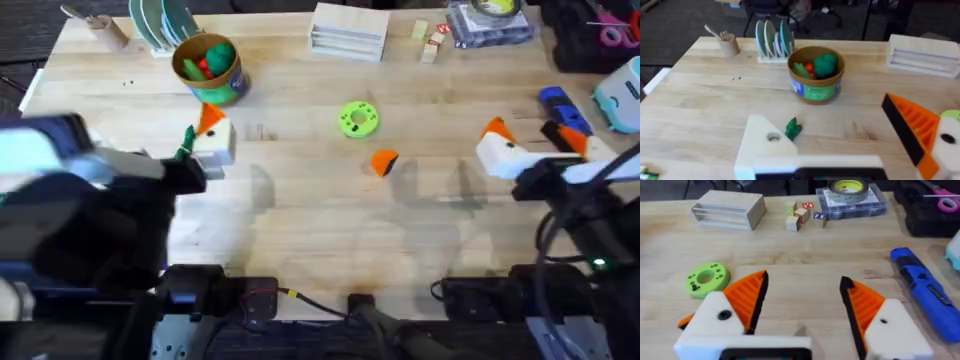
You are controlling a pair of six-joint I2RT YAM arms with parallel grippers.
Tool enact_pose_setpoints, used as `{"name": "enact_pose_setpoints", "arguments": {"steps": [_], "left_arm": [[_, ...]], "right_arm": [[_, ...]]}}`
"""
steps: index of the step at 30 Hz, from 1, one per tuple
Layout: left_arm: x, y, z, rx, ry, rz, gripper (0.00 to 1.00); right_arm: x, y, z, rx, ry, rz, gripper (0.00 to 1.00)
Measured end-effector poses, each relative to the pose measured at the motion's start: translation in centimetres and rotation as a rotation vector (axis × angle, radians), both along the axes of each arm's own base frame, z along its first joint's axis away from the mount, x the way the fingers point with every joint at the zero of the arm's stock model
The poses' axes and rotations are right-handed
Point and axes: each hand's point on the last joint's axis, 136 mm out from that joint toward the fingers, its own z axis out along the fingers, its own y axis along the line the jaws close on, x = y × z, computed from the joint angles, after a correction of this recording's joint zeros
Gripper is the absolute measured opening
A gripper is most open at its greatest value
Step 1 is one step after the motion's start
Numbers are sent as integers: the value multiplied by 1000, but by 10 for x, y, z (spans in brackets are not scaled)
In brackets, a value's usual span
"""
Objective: Pick up the gripper from the table and insert it into the empty holder that is missing its gripper. Then pick up a screw, insert it into the mounting hole, and use the screwdriver to tighten it. Finally, clean up the table by picking up the vegetable and placing it into the bucket.
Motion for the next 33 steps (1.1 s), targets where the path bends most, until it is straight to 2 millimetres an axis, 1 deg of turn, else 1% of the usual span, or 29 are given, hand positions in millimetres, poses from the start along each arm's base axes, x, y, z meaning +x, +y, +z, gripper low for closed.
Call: {"name": "enact_pose_setpoints", "arguments": {"steps": [3,7,11,15,17,19,22,24,27,33], "left_arm": [[-6,10,17,18,111,56,992],[-7,22,22,77,329,109,990],[0,29,22,154,534,124,990],[15,32,16,197,667,114,992],[23,32,9,208,713,109,992],[27,33,0,217,757,107,992],[27,35,-17,234,847,107,992],[29,38,-24,237,881,115,990],[32,50,-37,203,933,145,991],[40,76,-71,46,1022,149,993]], "right_arm": [[-4,-1,27,-1,45,-3,917],[0,0,61,-2,97,-3,917],[7,0,82,-2,169,-3,917],[18,2,96,4,203,13,918],[21,5,98,10,208,28,917],[22,7,96,13,216,37,917],[22,8,95,17,220,44,917],[21,9,95,18,222,48,917],[21,9,95,19,224,51,917],[21,9,95,19,224,51,917]]}}
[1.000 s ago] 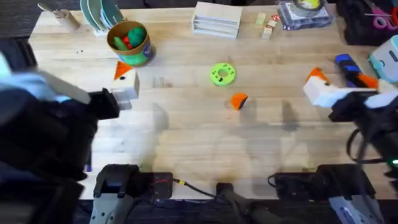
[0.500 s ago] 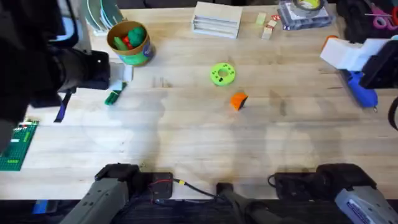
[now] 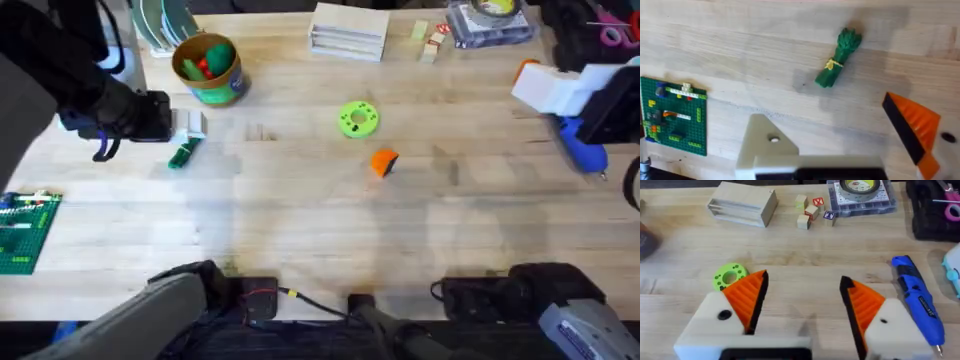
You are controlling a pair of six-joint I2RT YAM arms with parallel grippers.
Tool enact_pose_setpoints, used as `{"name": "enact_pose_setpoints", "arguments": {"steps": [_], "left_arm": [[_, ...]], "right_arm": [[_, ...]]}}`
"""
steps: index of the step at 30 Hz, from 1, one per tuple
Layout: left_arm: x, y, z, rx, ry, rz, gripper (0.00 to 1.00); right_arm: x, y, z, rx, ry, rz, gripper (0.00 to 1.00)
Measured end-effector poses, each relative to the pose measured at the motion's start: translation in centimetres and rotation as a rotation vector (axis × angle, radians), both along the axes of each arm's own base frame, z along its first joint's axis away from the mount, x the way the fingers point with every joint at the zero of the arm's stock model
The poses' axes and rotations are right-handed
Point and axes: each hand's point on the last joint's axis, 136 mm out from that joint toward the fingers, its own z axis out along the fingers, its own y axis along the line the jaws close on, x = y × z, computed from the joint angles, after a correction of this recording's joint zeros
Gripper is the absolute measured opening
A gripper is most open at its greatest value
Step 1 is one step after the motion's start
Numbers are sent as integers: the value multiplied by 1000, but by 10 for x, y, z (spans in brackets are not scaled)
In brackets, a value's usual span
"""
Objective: Pick up the gripper from the table and insert it into the empty holder that is missing its gripper. Then pick up a screw, insert it into the mounting hole, and use the screwdriver to tighten it. Finally, clean up the table by picking up the vegetable and placing it into the bucket.
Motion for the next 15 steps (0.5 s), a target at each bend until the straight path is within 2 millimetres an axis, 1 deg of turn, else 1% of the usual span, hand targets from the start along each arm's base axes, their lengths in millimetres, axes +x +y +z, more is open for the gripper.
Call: {"name": "enact_pose_setpoints", "arguments": {"steps": [4,5,6,7,9,10,11,12,13,15], "left_arm": [[4,11,-17,-67,25,21,988],[6,11,-19,-82,21,21,949],[9,11,-20,-95,13,15,873],[11,9,-20,-107,5,7,749],[14,6,-20,-124,-8,-7,468],[16,5,-19,-129,-15,-12,299],[17,4,-19,-135,-19,-17,154],[17,3,-19,-137,-21,-25,41],[18,2,-18,-139,-26,-27,16],[19,0,-13,-139,-48,-36,14]], "right_arm": [[0,0,0,0,-1,0,917],[0,0,0,0,0,0,917],[0,0,0,0,-1,0,917],[0,0,0,0,-1,0,917],[0,0,0,0,-1,0,917],[0,0,0,0,0,0,919],[0,0,0,0,-1,0,918],[0,0,0,0,-1,0,917],[0,0,0,0,-1,0,917],[0,0,0,0,-1,0,917]]}}
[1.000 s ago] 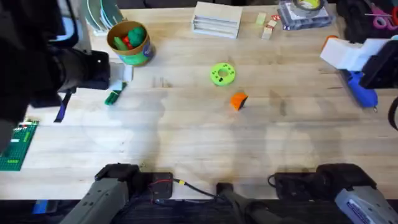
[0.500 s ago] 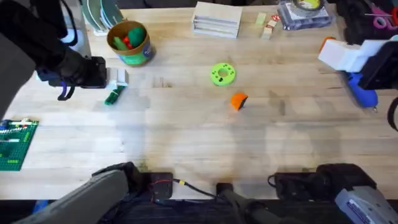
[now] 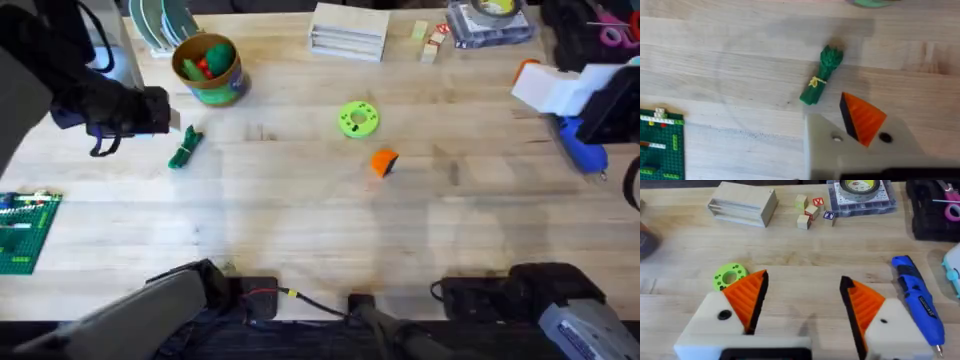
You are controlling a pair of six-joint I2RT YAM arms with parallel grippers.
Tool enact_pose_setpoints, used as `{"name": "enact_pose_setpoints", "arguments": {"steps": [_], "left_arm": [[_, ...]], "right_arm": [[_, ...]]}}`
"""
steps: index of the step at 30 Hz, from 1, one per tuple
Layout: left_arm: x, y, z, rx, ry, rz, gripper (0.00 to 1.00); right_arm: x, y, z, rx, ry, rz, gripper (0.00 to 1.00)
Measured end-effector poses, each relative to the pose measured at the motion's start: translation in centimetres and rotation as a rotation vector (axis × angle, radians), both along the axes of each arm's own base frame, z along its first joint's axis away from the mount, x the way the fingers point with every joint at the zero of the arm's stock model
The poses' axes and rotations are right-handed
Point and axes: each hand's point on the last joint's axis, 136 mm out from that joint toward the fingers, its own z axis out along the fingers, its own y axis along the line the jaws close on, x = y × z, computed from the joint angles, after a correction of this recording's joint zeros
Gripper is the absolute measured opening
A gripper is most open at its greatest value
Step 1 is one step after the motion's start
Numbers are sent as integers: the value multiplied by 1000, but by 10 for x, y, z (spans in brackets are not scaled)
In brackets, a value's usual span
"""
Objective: Pick up the gripper from the table and insert it into the empty holder that is missing its gripper. Then pick up a screw, insert it into the mounting hole, and use the screwdriver to tighten it. Finally, clean up the table by picking up the vegetable and placing it into the bucket.
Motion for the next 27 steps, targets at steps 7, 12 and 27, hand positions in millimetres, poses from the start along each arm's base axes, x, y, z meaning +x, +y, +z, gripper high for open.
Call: {"name": "enact_pose_setpoints", "arguments": {"steps": [7,12,27], "left_arm": [[-6,-37,62,50,-215,-114,16],[-30,-74,117,82,-429,-236,541],[-99,-154,236,-40,-1016,-577,761]], "right_arm": [[0,0,0,0,0,0,917],[0,0,0,0,0,0,917],[0,0,0,0,0,0,917]]}}
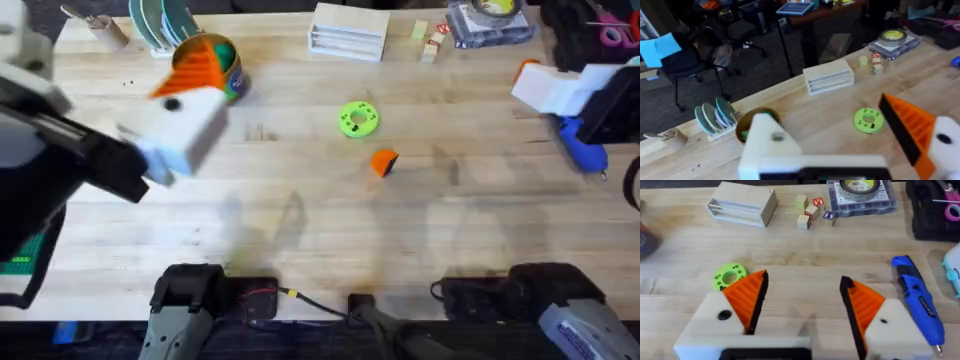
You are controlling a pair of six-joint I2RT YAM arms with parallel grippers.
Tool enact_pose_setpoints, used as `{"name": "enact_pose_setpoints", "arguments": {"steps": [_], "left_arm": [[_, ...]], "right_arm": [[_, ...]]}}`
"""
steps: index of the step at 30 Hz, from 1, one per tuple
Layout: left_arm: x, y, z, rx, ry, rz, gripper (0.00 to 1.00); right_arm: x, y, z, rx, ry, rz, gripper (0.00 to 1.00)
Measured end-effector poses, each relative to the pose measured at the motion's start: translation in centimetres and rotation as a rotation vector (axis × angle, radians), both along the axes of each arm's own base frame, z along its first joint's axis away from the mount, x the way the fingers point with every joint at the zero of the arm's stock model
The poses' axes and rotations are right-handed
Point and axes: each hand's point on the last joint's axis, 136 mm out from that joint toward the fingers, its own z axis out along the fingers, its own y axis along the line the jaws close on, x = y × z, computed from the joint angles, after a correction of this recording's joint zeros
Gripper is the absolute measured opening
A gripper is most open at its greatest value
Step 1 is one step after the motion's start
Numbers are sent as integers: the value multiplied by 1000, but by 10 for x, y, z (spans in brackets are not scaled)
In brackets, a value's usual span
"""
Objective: Pick up the gripper from the table and insert it into the empty holder that is missing its gripper. Then pick up a screw, insert it into the mounting hole, and use the screwdriver to tighten it. Finally, clean up the table by picking up the vegetable and placing it into the bucket.
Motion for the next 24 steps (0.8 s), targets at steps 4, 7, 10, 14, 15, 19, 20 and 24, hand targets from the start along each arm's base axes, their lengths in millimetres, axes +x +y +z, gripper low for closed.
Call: {"name": "enact_pose_setpoints", "arguments": {"steps": [4,7,10,14,15,19,20,24], "left_arm": [[-5,-10,2,-13,-7,-60,992],[-6,-12,-1,-16,9,-73,992],[-8,-12,-10,-18,49,-75,992],[-8,-13,-10,-19,49,-77,992],[-8,-13,-10,-19,47,-77,992],[-7,-13,-7,-18,34,-78,992],[-6,-13,-6,-18,27,-79,992],[5,-17,-5,-10,-28,-102,992]], "right_arm": [[0,0,0,0,0,0,917],[0,0,0,0,0,0,917],[0,0,0,0,0,0,919],[0,0,0,0,0,0,918],[0,0,0,0,0,0,917],[0,0,0,0,0,0,918],[0,0,0,0,0,0,917],[0,0,0,0,0,0,917]]}}
